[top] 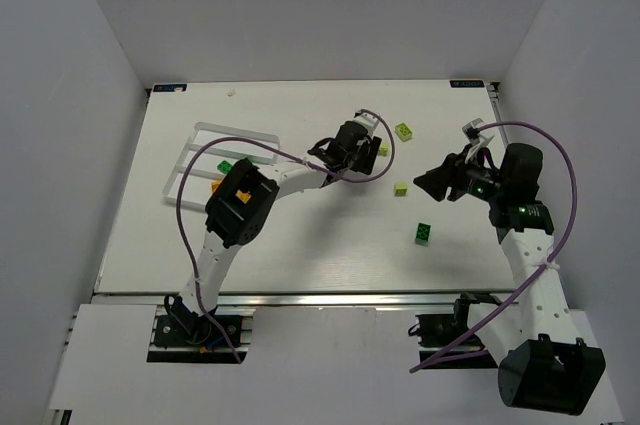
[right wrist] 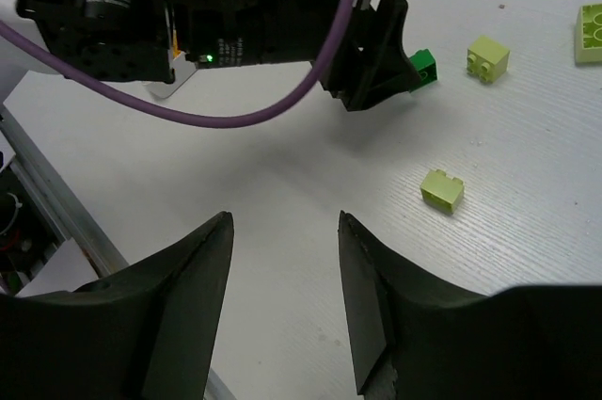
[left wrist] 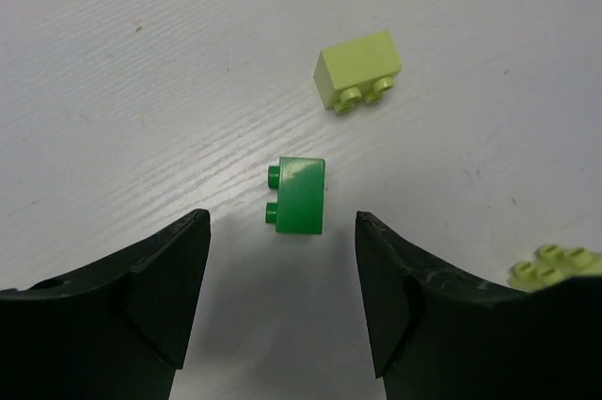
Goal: Sort the legos into containers by color
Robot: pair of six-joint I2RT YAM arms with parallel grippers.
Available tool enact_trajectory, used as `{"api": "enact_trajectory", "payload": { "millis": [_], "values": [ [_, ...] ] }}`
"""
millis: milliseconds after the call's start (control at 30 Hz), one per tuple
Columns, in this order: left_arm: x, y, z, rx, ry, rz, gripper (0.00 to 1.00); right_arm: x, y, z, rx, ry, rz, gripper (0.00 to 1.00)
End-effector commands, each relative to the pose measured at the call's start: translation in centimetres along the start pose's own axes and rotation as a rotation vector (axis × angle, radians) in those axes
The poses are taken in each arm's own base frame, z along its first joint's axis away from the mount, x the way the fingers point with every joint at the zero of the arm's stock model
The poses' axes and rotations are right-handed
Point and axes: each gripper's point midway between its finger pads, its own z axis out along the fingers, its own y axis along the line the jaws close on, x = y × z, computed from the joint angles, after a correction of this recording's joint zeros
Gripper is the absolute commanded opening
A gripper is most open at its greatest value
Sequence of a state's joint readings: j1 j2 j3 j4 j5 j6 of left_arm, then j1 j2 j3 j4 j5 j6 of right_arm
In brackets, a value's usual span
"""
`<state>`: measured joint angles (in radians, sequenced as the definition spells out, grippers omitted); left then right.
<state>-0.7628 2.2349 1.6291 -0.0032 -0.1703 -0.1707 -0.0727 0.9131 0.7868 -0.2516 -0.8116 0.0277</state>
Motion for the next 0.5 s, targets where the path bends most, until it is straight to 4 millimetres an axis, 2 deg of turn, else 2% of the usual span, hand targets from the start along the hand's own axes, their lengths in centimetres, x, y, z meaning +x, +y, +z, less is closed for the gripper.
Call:
{"api": "enact_trajectory", "payload": {
  "millis": [0, 33, 100, 133, 167, 233, 333, 367, 400, 433, 467],
  "values": [
    [-3.2, 0.6, 0.3, -0.073, -0.091, -0.005, 0.73, -0.7, 0.9, -0.1, -0.04, -0.034, -0.024, 0.54],
    [-2.8, 0.1, 0.6, -0.066, -0.092, -0.006, 0.73, -0.7, 1.0, -0.1, -0.046, -0.033, -0.022, 0.55],
    [-3.1, -0.2, 0.9, -0.059, -0.111, -0.022, 0.71, -0.7, 1.1, -0.1, -0.051, -0.036, -0.017, 0.55],
    [-2.4, -0.2, 1.5, -0.061, -0.098, -0.021, 0.7, -0.7, 1.2, -0.1, -0.056, -0.035, -0.017, 0.55],
    [-2.8, -0.3, 1.8, -0.062, -0.101, -0.021, 0.7, -0.6, 1.2, 0.0, -0.059, -0.035, -0.015, 0.55],
    [-1.9, -0.1, 2.8, -0.081, -0.076, -0.018, 0.67, -0.6, 1.3, 0.0, -0.062, -0.035, -0.014, 0.55],
    [-1.8, 0.0, 3.2, -0.087, -0.077, -0.014, 0.61, -0.7, 1.5, -0.1, -0.066, -0.039, -0.019, 0.55],
    [-2.2, 0.0, 3.1, -0.085, -0.091, -0.018, 0.56, -0.7, 1.5, -0.1, -0.068, -0.038, -0.016, 0.55],
    [-2.1, -0.1, 3.0, -0.081, -0.091, -0.022, 0.48, -0.7, 1.5, -0.1, -0.07, -0.039, -0.02, 0.55],
    [-2.1, -0.2, 3.0, -0.076, -0.093, -0.023, 0.33, -0.7, 1.6, -0.1, -0.074, -0.039, -0.019, 0.55],
    [-2.4, -0.3, 2.9, -0.069, -0.098, -0.027, 0.27, -0.6, 1.7, -0.1, -0.075, -0.037, -0.018, 0.55]
  ]
}}
